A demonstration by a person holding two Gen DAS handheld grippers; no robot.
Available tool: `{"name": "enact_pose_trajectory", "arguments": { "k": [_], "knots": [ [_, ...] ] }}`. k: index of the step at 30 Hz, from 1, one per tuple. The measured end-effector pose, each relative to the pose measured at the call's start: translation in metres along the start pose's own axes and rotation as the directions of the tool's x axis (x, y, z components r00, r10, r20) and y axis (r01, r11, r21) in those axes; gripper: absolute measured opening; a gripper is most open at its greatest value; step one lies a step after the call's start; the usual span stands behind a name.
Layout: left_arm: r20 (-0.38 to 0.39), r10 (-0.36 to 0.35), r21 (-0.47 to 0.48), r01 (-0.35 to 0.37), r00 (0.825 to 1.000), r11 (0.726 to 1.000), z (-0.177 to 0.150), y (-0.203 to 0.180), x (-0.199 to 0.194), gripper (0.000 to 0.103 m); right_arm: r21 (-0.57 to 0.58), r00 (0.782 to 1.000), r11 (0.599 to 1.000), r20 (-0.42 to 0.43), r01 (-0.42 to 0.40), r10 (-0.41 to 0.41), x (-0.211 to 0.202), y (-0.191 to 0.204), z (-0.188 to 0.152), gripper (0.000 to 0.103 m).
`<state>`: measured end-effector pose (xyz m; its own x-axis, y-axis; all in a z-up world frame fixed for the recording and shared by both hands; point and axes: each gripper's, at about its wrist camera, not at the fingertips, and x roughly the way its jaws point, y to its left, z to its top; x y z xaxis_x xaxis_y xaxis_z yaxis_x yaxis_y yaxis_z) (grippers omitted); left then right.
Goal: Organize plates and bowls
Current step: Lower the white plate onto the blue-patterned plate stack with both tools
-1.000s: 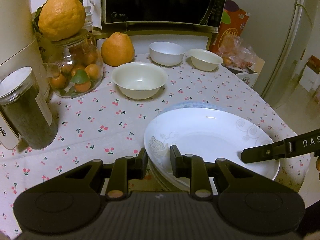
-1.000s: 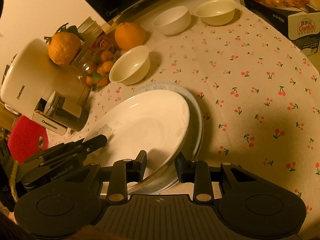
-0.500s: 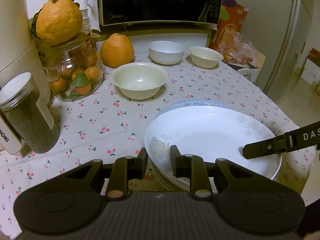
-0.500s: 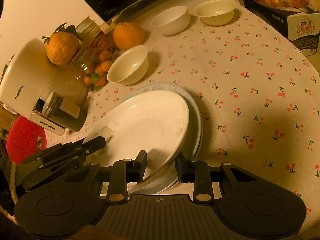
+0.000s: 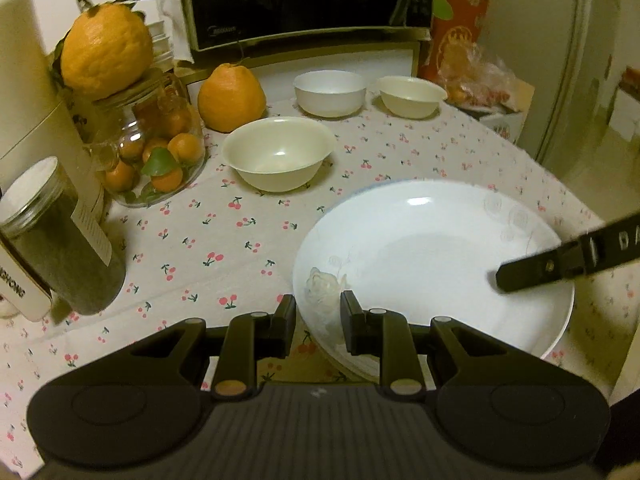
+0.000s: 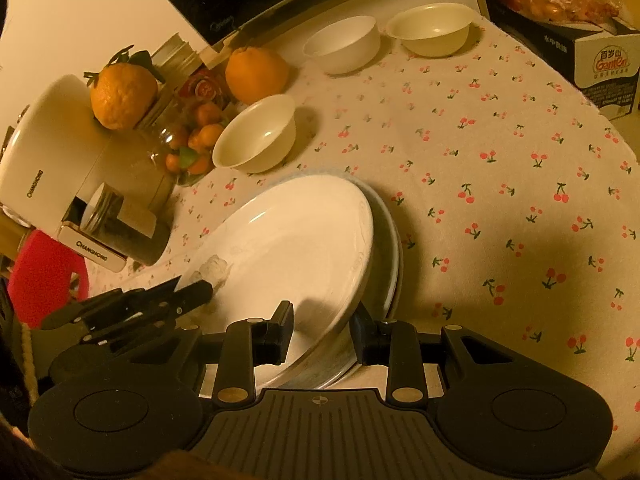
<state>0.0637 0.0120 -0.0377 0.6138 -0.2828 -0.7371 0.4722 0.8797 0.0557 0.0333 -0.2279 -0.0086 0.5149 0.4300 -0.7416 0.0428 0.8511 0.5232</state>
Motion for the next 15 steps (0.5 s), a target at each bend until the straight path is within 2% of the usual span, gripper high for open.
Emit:
{"name": "enact_pose_trajectory", "arguments": {
  "k": [15],
  "knots": [
    [-0.024,0.032,0.076,-0.03,0.999,0.997,-0.0011,-0.0088,0.0043,0.022,0.034,1.0,0.999,-0.023,-0.009,0.01,-0.0024,-0.0048,0.0076,0.032]
  ]
}}
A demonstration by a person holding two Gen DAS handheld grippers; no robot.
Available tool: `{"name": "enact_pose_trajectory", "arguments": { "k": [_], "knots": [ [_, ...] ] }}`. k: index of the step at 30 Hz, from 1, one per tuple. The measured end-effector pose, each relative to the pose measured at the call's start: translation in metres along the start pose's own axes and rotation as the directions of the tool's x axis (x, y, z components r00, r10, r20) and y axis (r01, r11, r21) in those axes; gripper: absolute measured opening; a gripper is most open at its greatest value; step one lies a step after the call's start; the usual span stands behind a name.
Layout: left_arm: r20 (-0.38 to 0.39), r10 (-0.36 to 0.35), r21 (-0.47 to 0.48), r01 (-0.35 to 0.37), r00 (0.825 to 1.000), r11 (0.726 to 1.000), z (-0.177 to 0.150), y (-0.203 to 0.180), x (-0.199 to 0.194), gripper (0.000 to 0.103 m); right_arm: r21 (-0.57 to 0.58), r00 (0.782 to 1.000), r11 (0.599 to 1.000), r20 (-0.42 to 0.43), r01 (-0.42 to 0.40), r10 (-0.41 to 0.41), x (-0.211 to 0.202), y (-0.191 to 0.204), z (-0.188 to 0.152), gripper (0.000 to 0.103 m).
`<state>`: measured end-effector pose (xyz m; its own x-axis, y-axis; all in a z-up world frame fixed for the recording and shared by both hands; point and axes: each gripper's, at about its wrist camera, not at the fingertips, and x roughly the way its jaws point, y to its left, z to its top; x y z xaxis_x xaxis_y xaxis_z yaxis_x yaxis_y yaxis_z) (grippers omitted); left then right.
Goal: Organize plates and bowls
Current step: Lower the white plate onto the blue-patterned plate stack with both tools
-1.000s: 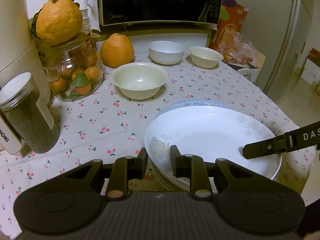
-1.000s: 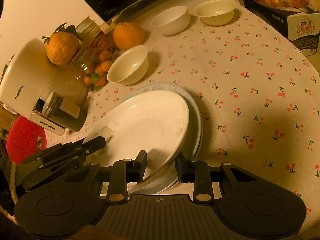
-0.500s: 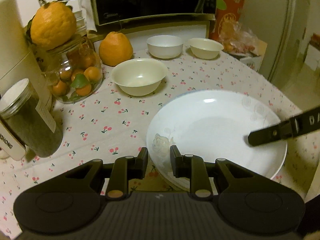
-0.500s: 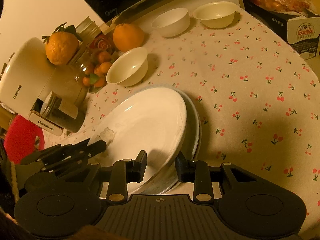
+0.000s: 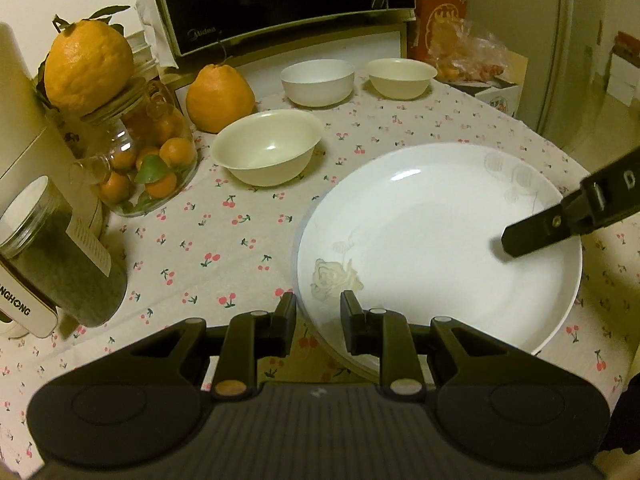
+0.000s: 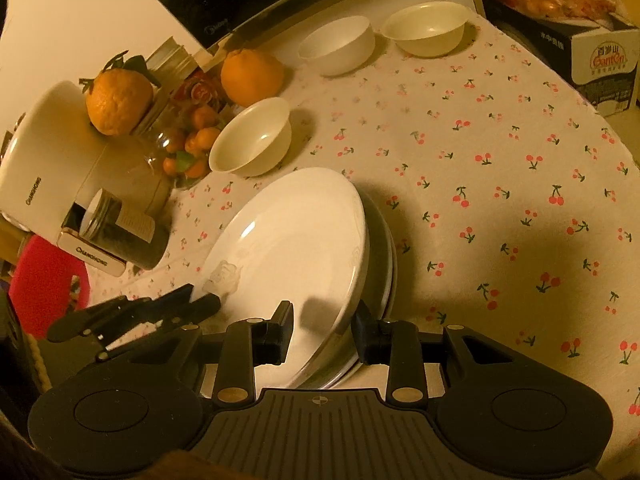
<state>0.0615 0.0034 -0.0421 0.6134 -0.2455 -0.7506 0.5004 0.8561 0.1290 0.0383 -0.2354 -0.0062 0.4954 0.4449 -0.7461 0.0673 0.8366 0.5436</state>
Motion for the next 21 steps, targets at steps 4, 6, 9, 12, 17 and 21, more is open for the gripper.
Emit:
{"name": "enact_pose_trajectory", "arguments": {
  "k": [4,6,9,12,17,21],
  "knots": [
    [-0.006,-0.001,-0.005,0.001,1.0,1.0,0.001,0.001,0.001,0.022,0.065,0.999,0.997,-0.023,-0.033,0.034,0.001,-0.009,0.004,0.032],
    [-0.006,0.0,-0.003,0.0,1.0,1.0,0.001,0.001,0.001,0.022,0.084,0.999,0.996,-0.028,-0.04,0.042,0.001,-0.011,0.006,0.032],
    [-0.006,0.0,-0.002,0.0,1.0,1.0,0.001,0.0,0.001,0.022,0.11,0.998,0.993,-0.037,-0.049,0.053,-0.001,-0.015,0.009,0.032],
    [-0.006,0.001,0.001,-0.001,1.0,1.0,0.0,0.0,0.001,0.022,0.149,0.997,0.987,-0.043,-0.065,0.072,-0.003,-0.022,0.013,0.032],
    [-0.006,0.002,0.001,-0.002,1.0,1.0,0.0,0.0,0.001,0.022,0.186,0.995,0.979,-0.041,-0.085,0.094,-0.006,-0.03,0.018,0.032],
    [-0.006,0.002,0.003,-0.002,1.0,1.0,0.0,0.0,0.001,0.022,0.188,0.995,0.979,-0.044,-0.085,0.095,-0.007,-0.031,0.02,0.032]
  ]
}}
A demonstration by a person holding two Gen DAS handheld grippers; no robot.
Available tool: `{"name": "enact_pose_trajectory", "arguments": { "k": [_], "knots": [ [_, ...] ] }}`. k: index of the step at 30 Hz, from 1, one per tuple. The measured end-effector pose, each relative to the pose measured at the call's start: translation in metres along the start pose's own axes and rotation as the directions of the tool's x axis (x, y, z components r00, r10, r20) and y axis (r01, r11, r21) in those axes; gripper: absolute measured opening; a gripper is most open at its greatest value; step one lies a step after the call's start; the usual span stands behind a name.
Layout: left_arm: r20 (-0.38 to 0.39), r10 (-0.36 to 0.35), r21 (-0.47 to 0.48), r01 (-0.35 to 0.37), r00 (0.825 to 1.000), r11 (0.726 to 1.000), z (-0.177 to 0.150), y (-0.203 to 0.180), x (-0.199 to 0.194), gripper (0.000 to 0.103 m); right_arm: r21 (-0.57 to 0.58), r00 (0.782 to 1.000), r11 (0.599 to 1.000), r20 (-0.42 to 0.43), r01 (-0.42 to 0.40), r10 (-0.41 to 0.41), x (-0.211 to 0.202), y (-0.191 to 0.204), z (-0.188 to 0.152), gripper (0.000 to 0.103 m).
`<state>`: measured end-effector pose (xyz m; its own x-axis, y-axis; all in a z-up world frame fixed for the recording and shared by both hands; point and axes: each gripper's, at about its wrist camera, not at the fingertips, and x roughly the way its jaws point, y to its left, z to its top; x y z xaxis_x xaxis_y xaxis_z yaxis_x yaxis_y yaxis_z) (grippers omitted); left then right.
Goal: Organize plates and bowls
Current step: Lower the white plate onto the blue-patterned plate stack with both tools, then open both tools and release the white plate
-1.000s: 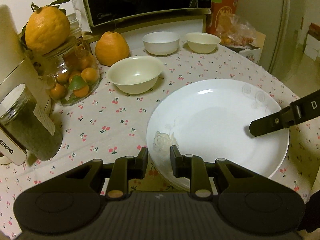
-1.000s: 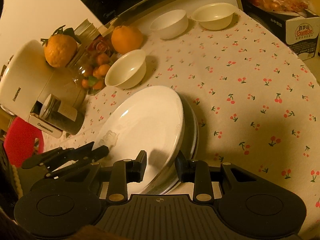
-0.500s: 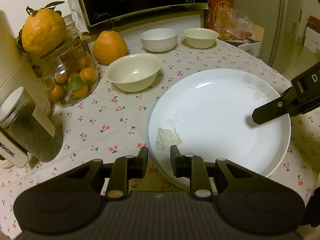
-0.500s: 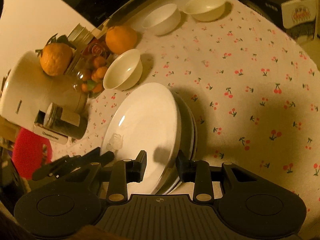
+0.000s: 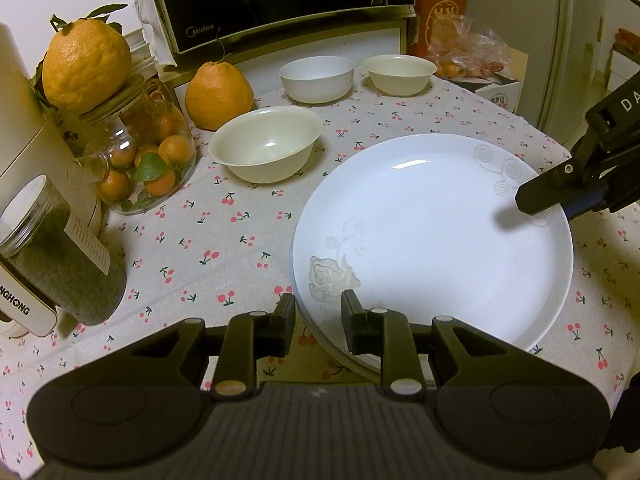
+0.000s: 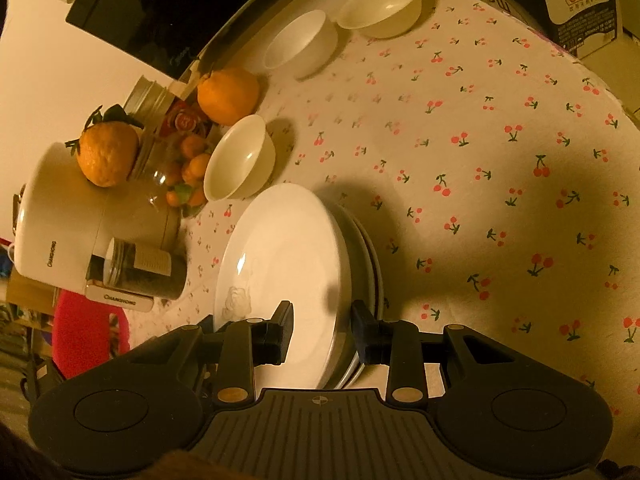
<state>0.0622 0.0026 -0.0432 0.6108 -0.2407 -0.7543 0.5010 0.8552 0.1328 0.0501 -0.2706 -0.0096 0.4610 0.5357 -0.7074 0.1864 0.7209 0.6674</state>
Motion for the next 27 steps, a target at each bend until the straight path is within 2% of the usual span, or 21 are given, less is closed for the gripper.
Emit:
{"name": "enact_pose_trajectory", "arguments": {
  "k": [27],
  "knots": [
    [0.0,-0.007,-0.013,0.007,1.0,1.0,0.001,-0.0001,-0.0008,0.025,-0.019,0.999,0.999,-0.004,0.032,-0.032,-0.0054,-0.0003,0.0075,0.032]
  ]
}}
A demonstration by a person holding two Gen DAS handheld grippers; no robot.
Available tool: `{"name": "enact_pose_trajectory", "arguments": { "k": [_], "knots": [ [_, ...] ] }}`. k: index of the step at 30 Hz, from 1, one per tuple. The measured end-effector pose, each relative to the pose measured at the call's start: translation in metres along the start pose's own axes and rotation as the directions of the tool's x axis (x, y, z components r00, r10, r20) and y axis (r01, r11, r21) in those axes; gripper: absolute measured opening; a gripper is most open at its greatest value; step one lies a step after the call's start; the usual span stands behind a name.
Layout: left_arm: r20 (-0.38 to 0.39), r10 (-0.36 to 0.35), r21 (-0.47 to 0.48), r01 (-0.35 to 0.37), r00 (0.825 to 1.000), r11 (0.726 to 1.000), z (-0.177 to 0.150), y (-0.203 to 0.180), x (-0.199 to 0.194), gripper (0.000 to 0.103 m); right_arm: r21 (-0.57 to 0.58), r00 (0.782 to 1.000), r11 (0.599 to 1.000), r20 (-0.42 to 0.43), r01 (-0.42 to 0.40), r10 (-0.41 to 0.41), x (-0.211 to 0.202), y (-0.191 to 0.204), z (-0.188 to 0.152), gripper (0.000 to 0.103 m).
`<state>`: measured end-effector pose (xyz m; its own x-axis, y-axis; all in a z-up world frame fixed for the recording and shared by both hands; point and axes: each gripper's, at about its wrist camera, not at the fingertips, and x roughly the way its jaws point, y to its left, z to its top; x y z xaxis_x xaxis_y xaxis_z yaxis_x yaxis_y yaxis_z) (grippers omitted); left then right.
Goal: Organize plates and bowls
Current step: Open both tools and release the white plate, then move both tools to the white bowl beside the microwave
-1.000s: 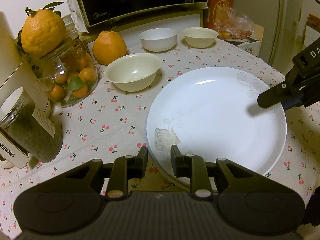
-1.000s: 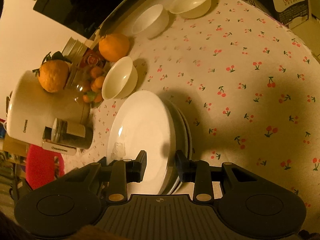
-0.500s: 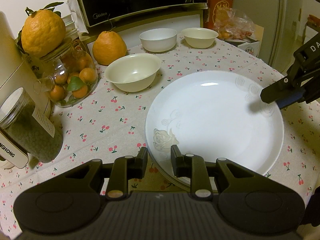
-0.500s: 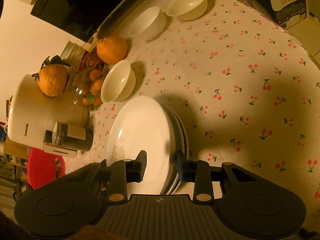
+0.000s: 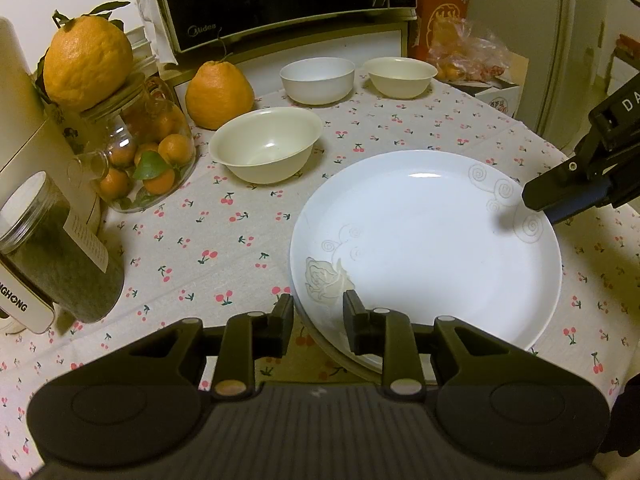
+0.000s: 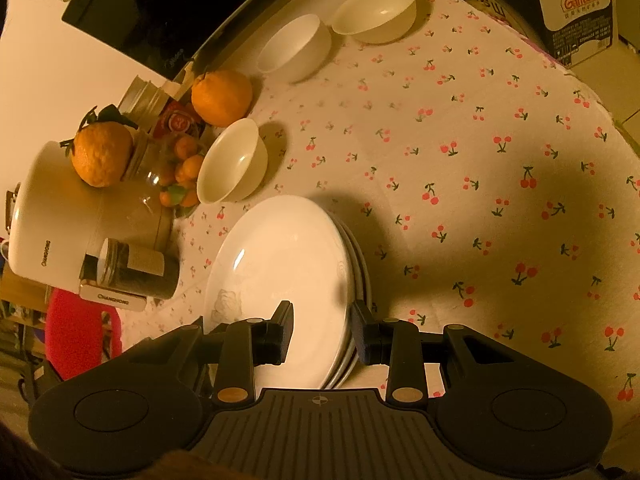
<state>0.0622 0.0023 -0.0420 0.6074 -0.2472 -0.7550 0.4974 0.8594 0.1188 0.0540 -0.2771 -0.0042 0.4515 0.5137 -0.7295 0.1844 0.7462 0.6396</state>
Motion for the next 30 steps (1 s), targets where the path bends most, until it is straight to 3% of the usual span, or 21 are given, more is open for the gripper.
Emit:
{"name": "enact_pose_trajectory", "arguments": {
  "k": [6,11,13,17,21,23,26,30],
  "knots": [
    [0.0,-0.007,-0.009,0.007,1.0,1.0,0.001,0.0,0.0,0.029,-0.004,1.0,1.0,0.008,0.005,-0.005,-0.002,0.0,0.003,0.032],
    [0.004,-0.036,-0.05,0.037,0.999,0.998,0.003,0.002,-0.001,0.042,-0.005,1.0,1.0,0.008,0.02,-0.02,-0.001,-0.002,0.006,0.034],
    [0.014,-0.047,-0.065,0.047,0.999,0.997,0.004,0.003,-0.003,0.049,-0.001,1.0,1.0,0.006,0.019,-0.019,0.0,-0.003,0.006,0.049],
    [0.019,-0.065,-0.094,0.066,0.998,0.993,0.008,0.003,-0.006,0.066,-0.014,1.0,1.0,0.01,0.021,-0.021,0.001,0.0,0.007,0.057],
    [-0.012,-0.065,-0.129,0.063,0.998,0.99,0.014,0.001,-0.004,0.074,-0.038,0.999,0.999,0.017,0.038,-0.037,0.002,0.003,0.008,0.073],
    [-0.014,-0.049,-0.132,0.046,0.999,0.99,0.017,0.0,-0.004,0.086,-0.05,0.999,0.998,0.018,0.045,-0.044,0.004,0.005,0.009,0.077],
    [-0.025,-0.032,-0.151,0.028,0.999,0.988,0.022,0.0,-0.004,0.094,-0.047,0.998,0.997,0.019,0.059,-0.058,0.006,0.006,0.013,0.082],
    [-0.064,-0.007,-0.186,-0.005,0.998,0.982,0.034,0.003,-0.001,0.099,-0.065,0.996,0.994,0.031,0.09,-0.089,0.004,0.009,0.025,0.083]
  ]
}}
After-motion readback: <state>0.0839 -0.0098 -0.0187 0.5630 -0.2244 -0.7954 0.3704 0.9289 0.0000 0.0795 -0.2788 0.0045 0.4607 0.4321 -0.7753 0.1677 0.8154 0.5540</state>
